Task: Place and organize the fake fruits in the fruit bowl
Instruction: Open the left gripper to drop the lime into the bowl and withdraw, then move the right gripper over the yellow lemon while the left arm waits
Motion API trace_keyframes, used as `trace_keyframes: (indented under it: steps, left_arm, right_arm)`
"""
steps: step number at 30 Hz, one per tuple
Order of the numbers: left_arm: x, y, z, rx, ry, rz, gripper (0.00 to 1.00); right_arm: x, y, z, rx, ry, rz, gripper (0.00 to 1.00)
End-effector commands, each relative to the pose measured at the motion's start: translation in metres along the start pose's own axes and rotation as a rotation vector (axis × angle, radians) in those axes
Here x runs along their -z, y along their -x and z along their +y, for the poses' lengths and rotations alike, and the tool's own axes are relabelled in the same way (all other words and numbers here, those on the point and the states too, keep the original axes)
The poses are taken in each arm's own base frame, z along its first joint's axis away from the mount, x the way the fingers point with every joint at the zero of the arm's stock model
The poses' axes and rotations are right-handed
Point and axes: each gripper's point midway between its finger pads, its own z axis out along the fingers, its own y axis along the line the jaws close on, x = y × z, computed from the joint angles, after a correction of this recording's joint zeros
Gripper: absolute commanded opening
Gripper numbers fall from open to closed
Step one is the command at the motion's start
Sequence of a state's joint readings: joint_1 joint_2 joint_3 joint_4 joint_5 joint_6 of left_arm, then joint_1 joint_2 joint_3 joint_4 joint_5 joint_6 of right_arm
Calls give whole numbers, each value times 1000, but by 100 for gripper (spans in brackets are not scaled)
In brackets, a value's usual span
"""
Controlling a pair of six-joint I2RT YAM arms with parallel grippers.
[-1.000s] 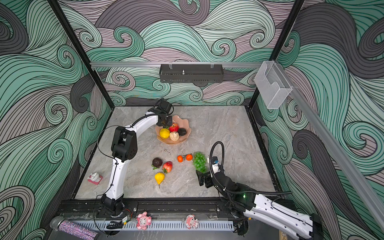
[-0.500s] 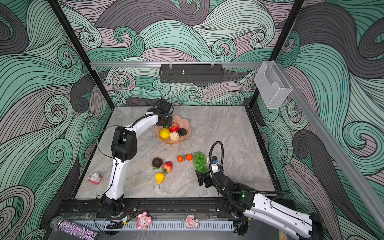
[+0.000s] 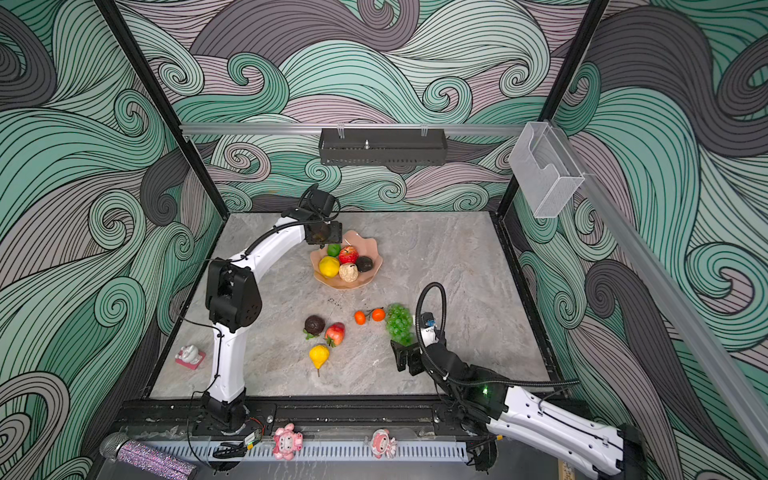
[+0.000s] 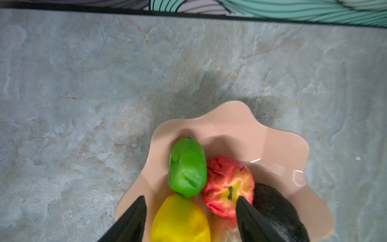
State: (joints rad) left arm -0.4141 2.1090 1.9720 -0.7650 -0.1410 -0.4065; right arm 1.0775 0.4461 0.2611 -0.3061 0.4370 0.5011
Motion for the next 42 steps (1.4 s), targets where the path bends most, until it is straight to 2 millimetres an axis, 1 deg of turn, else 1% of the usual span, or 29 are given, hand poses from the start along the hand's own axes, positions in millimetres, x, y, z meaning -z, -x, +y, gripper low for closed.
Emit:
trace_keyframes:
  steps: [1, 5, 8, 10, 11, 12, 18, 21, 23, 29, 32, 33, 38, 42]
  left_arm:
    - [45, -11, 5, 58, -48, 11, 71]
    - [76, -35, 17, 111, -101, -50, 72]
    - [99, -57, 30, 154, -125, -108, 75]
    - [113, -74, 37, 185, -164, -139, 75]
    - [125, -80, 39, 191, -197, -176, 76]
    - [131, -91, 42, 196, -219, -196, 77]
    - [145, -154, 81, 276, -219, -285, 79]
    - [151, -179, 99, 277, -212, -339, 80]
    - [156, -192, 108, 278, -213, -381, 82]
    - [171, -218, 132, 268, -220, -529, 86]
    - [176, -227, 142, 263, -204, -582, 88]
    - [178, -228, 145, 258, -199, -593, 88]
    - [186, -233, 153, 232, -172, -638, 88]
    - [187, -232, 155, 228, -165, -653, 88]
  right_arm:
    - [-2, -2, 0, -58, -7, 21, 99]
    - [-3, 2, 13, -106, 30, 61, 98]
    - [-5, 5, 24, -118, 47, 101, 97]
    - [-8, 8, 31, -124, 49, 129, 96]
    - [-9, 9, 34, -129, 45, 147, 96]
    - [-11, 11, 38, -135, 48, 163, 96]
    - [-30, 15, 64, -185, 37, 243, 93]
    - [-42, 13, 77, -194, 3, 283, 93]
    - [-50, 12, 91, -172, 10, 306, 92]
    - [-74, 13, 134, -95, 32, 378, 92]
    - [-80, 9, 154, -80, 35, 417, 91]
    - [-79, 5, 156, -75, 20, 446, 91]
    - [-81, -7, 184, -108, 26, 542, 86]
    - [-90, -22, 195, -111, -10, 602, 85]
